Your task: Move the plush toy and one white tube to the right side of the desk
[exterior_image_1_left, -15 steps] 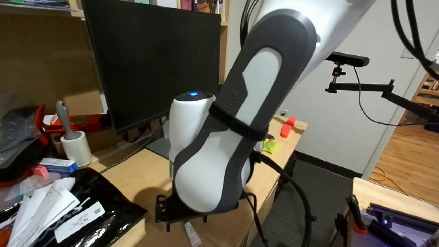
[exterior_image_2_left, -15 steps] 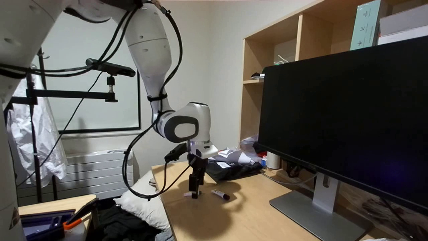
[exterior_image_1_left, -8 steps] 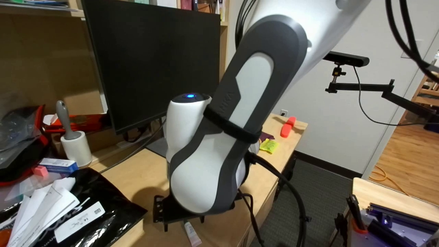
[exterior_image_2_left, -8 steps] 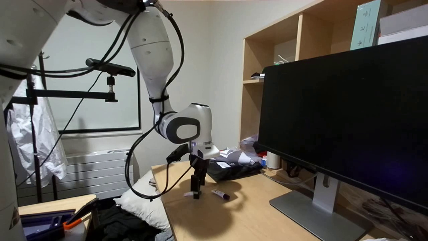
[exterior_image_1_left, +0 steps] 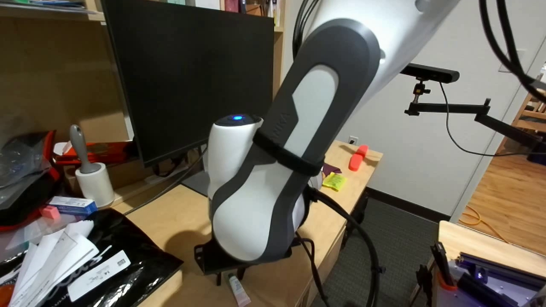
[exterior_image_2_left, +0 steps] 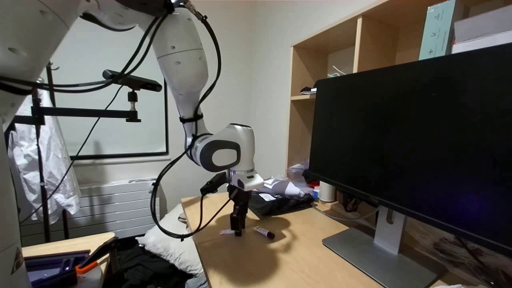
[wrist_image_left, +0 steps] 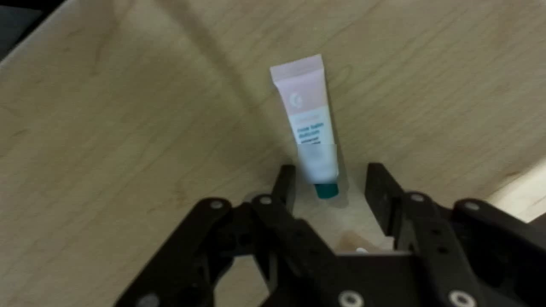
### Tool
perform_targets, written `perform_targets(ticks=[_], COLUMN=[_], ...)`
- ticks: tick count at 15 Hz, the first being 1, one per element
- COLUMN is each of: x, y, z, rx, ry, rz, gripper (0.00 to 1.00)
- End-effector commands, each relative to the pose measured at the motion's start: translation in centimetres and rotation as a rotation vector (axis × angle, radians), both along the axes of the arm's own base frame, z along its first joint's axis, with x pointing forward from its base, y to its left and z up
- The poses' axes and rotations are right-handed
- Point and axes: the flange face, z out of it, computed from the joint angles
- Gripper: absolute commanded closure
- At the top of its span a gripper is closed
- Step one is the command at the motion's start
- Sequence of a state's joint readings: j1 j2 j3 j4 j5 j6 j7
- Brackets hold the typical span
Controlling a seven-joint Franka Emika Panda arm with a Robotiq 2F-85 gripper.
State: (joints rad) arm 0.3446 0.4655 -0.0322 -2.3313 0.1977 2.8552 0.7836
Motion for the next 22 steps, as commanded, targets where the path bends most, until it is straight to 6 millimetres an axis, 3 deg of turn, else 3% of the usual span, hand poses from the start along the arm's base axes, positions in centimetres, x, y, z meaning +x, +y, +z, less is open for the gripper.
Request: perform_targets(ticks=[1,4,6,11,14,22], x=[0.0,-0.1,0.0,0.6,1.1,2.3], y=[-0.2,-0.6,-1.1,-5.0,-8.7,-22.9], z=[-0.1,0.4,1.5,4.6,7.0,12.6], rx=[-0.013,-0.021,-0.032,-0.045,-0.056,-0.037], ry=[0.007,0.005,-0.006,-0.046,-0.064,-0.050], rz=[0.007,0.005,0.002,-0.059,-0.140,-0.447], gripper=[0.85,0.94,0.92,0.91,0.91,0.91])
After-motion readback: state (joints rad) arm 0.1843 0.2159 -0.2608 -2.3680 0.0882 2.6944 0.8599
